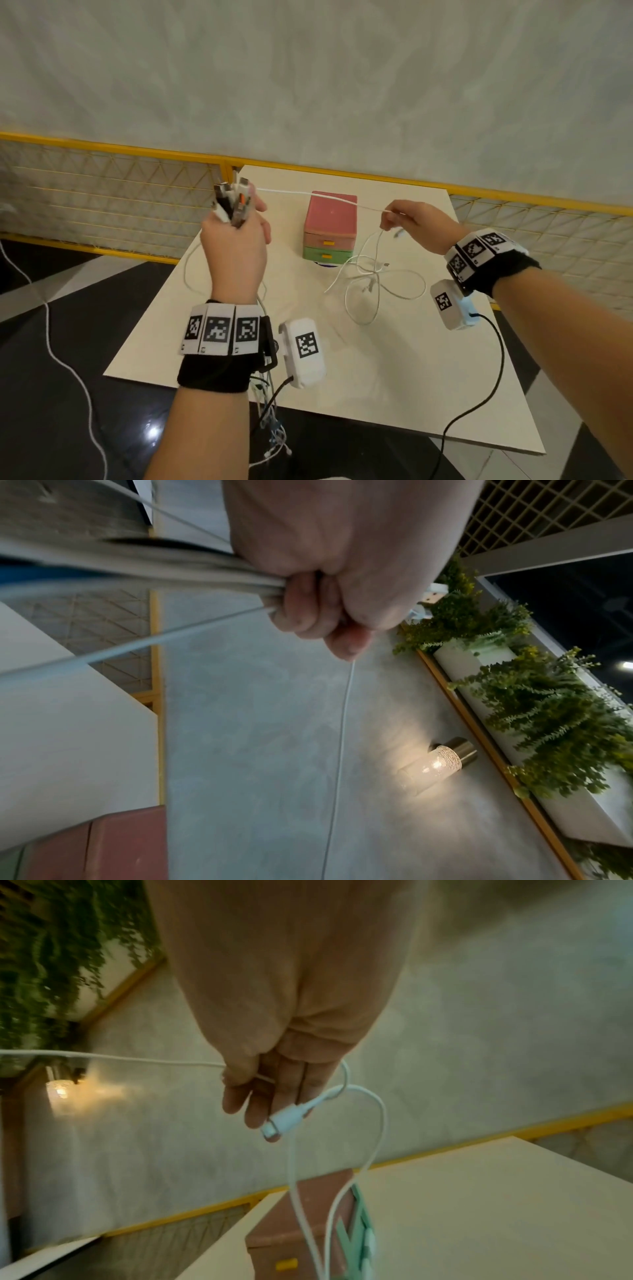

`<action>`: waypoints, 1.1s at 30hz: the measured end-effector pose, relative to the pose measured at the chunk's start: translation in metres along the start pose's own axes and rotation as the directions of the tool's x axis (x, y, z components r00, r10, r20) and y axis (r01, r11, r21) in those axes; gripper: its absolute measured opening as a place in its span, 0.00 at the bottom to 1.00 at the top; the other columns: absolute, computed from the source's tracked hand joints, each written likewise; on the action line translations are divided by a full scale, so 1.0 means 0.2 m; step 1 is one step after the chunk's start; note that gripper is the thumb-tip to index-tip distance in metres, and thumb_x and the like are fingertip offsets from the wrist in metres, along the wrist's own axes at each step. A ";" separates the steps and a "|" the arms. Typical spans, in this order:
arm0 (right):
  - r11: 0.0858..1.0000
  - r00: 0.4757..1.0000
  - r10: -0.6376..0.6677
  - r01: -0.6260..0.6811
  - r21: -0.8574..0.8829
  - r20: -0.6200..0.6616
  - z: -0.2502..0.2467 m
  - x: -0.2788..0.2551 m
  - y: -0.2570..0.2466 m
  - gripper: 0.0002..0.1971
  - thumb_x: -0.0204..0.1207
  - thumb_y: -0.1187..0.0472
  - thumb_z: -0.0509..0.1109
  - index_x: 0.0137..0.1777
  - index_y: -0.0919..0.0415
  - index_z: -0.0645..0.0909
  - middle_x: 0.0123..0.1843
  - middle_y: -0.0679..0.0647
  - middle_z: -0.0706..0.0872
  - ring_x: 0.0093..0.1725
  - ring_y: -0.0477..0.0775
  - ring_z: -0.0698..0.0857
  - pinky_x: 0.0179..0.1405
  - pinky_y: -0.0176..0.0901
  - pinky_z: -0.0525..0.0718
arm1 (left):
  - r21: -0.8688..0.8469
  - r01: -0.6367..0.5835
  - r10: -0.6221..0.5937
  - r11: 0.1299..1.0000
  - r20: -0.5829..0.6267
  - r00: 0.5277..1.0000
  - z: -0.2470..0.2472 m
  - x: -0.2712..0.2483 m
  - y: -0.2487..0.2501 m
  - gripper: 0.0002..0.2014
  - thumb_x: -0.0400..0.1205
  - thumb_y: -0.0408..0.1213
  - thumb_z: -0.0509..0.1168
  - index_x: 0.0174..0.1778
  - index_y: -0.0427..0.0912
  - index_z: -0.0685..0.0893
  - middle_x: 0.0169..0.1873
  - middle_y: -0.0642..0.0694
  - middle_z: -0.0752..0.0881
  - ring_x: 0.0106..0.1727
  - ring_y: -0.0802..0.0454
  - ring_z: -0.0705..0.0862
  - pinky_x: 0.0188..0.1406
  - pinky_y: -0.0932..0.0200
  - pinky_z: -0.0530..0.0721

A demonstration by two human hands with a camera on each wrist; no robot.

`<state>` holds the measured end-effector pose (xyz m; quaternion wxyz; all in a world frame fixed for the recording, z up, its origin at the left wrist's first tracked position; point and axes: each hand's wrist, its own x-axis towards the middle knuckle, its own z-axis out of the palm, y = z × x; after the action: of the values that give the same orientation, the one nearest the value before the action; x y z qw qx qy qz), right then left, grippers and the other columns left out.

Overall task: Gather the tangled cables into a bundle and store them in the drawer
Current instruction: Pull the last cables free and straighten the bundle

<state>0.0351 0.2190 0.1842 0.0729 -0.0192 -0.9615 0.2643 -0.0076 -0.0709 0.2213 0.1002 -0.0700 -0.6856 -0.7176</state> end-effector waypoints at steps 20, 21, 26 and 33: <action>0.964 0.986 0.130 -0.150 -0.218 -0.101 0.08 0.05 0.14 0.10 0.84 0.63 0.56 0.48 0.60 0.79 0.54 0.57 0.80 0.47 0.58 0.82 0.49 0.46 0.76 | 0.001 0.052 -0.052 0.999 -0.083 0.995 -0.03 0.03 -0.06 0.15 0.88 0.44 0.59 0.35 0.46 0.80 0.21 0.48 0.75 0.17 0.63 0.73 0.18 0.73 0.68; 0.958 0.976 0.171 -0.196 -0.209 -0.132 0.07 0.06 0.15 0.10 0.84 0.65 0.54 0.47 0.58 0.77 0.54 0.57 0.81 0.46 0.59 0.83 0.48 0.47 0.77 | -0.005 0.054 -0.054 0.999 -0.088 0.995 -0.03 0.04 -0.06 0.15 0.88 0.44 0.60 0.35 0.46 0.80 0.21 0.49 0.75 0.17 0.63 0.73 0.18 0.72 0.69; 0.940 0.935 0.275 -0.310 -0.141 -0.225 0.04 0.06 0.22 0.09 0.85 0.62 0.52 0.46 0.56 0.71 0.52 0.61 0.82 0.49 0.63 0.83 0.52 0.54 0.80 | -0.005 0.060 -0.061 0.998 -0.093 0.994 -0.03 0.05 -0.07 0.14 0.88 0.44 0.60 0.40 0.42 0.82 0.22 0.48 0.76 0.17 0.63 0.73 0.18 0.73 0.69; 0.956 0.924 0.258 -0.201 0.215 -0.283 -0.05 0.06 0.13 0.10 0.86 0.57 0.53 0.48 0.54 0.75 0.51 0.60 0.79 0.41 0.59 0.90 0.38 0.53 0.90 | 0.091 0.145 -0.149 0.985 0.036 0.988 -0.01 0.07 -0.12 0.20 0.89 0.43 0.58 0.75 0.41 0.74 0.21 0.49 0.86 0.15 0.64 0.76 0.26 0.65 0.74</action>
<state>0.0258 0.2471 0.1818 0.1917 -0.1660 -0.9011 0.3517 -0.0261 -0.0725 0.2005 0.0354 -0.0299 -0.7219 -0.6904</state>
